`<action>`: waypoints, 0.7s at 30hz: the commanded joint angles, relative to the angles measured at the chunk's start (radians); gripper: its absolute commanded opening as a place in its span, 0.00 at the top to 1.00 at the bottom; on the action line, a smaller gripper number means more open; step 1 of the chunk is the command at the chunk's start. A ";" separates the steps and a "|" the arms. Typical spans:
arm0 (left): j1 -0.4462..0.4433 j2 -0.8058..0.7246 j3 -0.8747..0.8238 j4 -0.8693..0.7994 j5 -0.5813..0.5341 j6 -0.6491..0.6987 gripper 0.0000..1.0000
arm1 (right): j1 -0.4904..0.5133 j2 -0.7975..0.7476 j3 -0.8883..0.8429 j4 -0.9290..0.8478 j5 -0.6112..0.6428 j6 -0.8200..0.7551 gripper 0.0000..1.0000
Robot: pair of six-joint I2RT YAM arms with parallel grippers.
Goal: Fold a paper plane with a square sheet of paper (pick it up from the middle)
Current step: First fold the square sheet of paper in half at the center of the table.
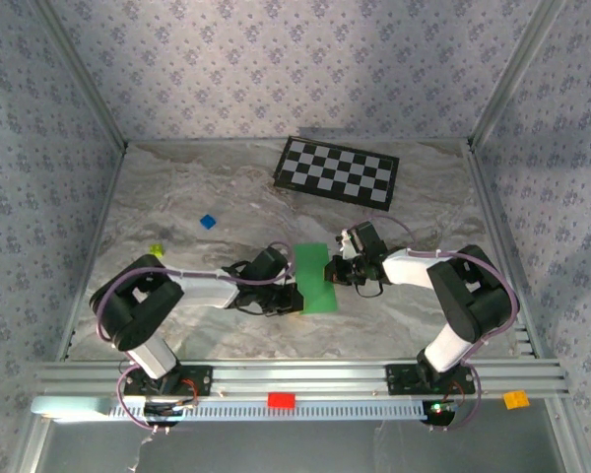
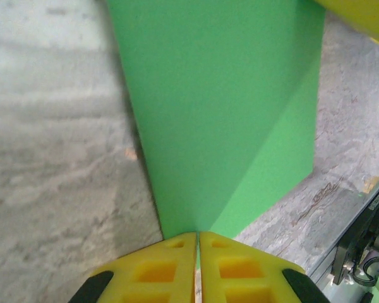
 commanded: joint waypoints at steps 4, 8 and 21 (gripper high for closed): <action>-0.021 -0.077 0.041 -0.119 -0.018 0.073 0.89 | 0.002 0.054 -0.057 -0.236 0.127 -0.004 1.00; -0.024 -0.136 0.060 -0.166 -0.095 0.070 0.90 | 0.011 0.023 -0.042 -0.222 0.094 0.000 1.00; 0.141 -0.129 0.168 -0.118 -0.034 0.081 0.91 | 0.011 -0.369 -0.041 -0.302 0.150 0.127 0.74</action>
